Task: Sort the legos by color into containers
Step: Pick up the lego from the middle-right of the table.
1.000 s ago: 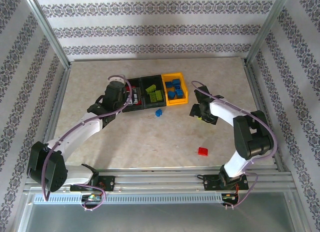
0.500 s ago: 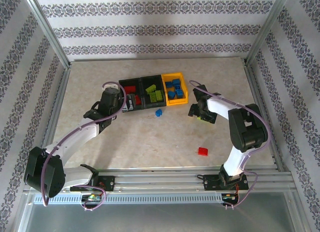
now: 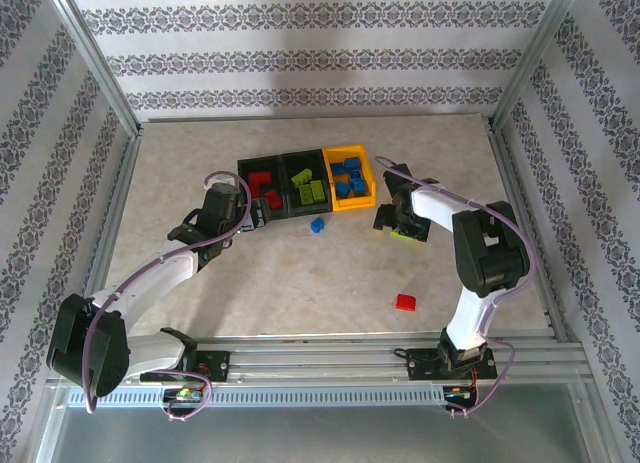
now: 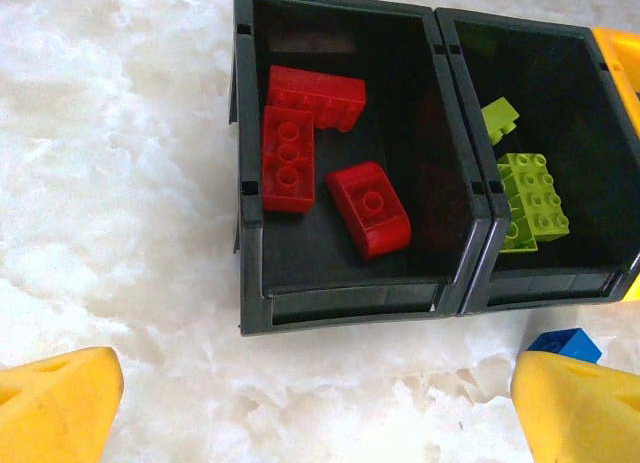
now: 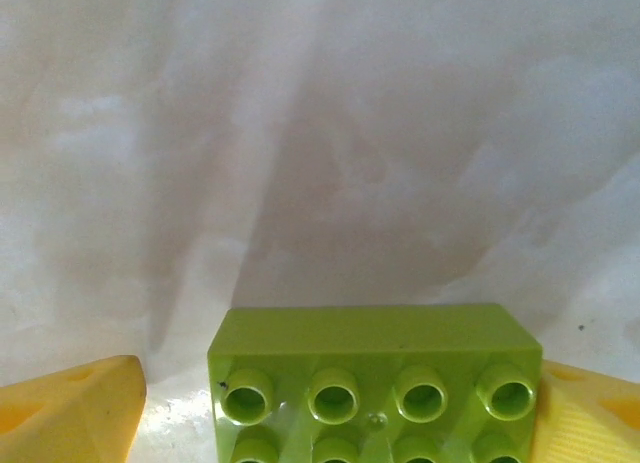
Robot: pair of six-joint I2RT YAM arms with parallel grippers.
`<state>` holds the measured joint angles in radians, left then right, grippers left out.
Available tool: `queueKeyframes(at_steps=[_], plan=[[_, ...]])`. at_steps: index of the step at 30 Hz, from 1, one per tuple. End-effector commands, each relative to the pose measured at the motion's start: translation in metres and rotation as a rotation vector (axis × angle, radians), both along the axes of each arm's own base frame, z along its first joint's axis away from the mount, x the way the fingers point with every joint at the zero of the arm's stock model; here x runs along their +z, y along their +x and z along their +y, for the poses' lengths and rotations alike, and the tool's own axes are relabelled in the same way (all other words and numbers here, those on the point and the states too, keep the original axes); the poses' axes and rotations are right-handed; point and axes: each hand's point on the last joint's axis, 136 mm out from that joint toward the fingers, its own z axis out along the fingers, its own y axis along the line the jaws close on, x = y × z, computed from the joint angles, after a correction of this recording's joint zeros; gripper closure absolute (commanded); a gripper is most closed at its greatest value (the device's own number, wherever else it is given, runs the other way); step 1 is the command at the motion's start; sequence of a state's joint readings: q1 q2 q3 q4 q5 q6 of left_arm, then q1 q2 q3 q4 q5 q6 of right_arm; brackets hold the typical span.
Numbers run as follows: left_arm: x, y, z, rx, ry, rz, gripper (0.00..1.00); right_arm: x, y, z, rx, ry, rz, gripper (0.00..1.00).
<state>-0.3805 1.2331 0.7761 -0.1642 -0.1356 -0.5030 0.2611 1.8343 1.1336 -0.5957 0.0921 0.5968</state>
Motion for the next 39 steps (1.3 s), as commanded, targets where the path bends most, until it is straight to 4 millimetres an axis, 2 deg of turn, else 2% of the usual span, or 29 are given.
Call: queueKeyframes(at_steps=[1, 17, 23, 27, 32, 39], plan=[[0.0, -0.003, 0.008, 0.026, -0.011, 0.009, 0.0, -0.002, 0.0, -0.002, 0.02, -0.001, 0.041, 0.1], [-0.002, -0.005, 0.012, 0.039, -0.013, 0.014, 0.0, -0.002, -0.002, 0.006, 0.045, 0.038, 0.054, 0.27], [-0.004, -0.005, 0.013, 0.041, -0.012, 0.019, 0.0, -0.003, -0.002, 0.014, 0.047, 0.064, 0.051, 0.41], [-0.005, -0.007, 0.015, 0.044, -0.009, 0.024, 0.0, -0.001, -0.003, 0.021, 0.056, 0.067, 0.053, 0.42], [-0.007, -0.008, 0.016, 0.047, -0.008, 0.028, 0.0, 0.012, 0.001, 0.036, 0.092, 0.068, 0.024, 0.42], [-0.007, -0.01, 0.019, 0.057, -0.008, 0.024, 0.0, 0.05, 0.013, 0.075, 0.183, 0.066, -0.076, 0.41]])
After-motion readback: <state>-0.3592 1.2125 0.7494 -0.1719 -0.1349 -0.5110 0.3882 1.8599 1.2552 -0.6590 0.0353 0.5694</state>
